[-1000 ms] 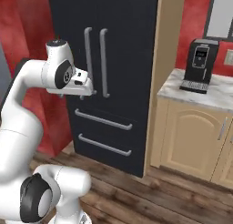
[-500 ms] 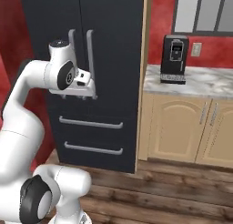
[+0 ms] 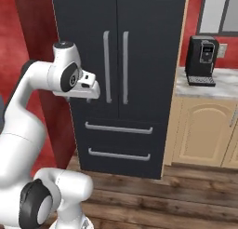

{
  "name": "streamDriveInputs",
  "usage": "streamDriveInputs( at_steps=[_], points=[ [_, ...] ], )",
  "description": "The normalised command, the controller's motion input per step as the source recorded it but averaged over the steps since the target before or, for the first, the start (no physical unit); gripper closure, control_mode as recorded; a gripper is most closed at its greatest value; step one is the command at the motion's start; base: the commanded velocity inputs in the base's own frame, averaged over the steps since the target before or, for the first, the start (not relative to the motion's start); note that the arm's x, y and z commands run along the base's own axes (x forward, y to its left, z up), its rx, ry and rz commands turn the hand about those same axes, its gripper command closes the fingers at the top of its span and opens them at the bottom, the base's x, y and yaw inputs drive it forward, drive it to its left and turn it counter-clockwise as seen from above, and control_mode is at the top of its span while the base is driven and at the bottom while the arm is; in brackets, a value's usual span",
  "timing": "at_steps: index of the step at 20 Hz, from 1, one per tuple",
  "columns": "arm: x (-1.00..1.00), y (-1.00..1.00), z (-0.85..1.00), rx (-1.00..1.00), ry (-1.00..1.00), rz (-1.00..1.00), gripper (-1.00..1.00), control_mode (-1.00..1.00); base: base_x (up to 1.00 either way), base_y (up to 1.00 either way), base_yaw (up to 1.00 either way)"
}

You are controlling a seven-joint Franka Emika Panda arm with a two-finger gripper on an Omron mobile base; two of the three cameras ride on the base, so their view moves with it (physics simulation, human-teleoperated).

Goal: Retrieve the steak from the fridge and place it on the saucepan with marinade on the stove.

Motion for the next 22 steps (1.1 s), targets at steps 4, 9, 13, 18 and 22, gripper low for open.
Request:
streamDriveInputs(
  at_steps=[4,9,13,18,22],
  points=[
    [0.0,0.0,0.0,0.0,0.0,0.0,-1.0,1.0,0.14,0.12,0.0],
    [0.0,0.0,0.0,0.0,0.0,0.0,-1.0,1.0,0.39,-0.02,0.0],
    [0.0,0.0,0.0,0.0,0.0,0.0,-1.0,1.0,0.44,-0.15,0.03],
    [0.0,0.0,0.0,0.0,0.0,0.0,-1.0,1.0,0.38,-0.24,0.08],
    [0.0,0.0,0.0,0.0,0.0,0.0,-1.0,1.0,0.01,-0.3,0.02]
  ],
)
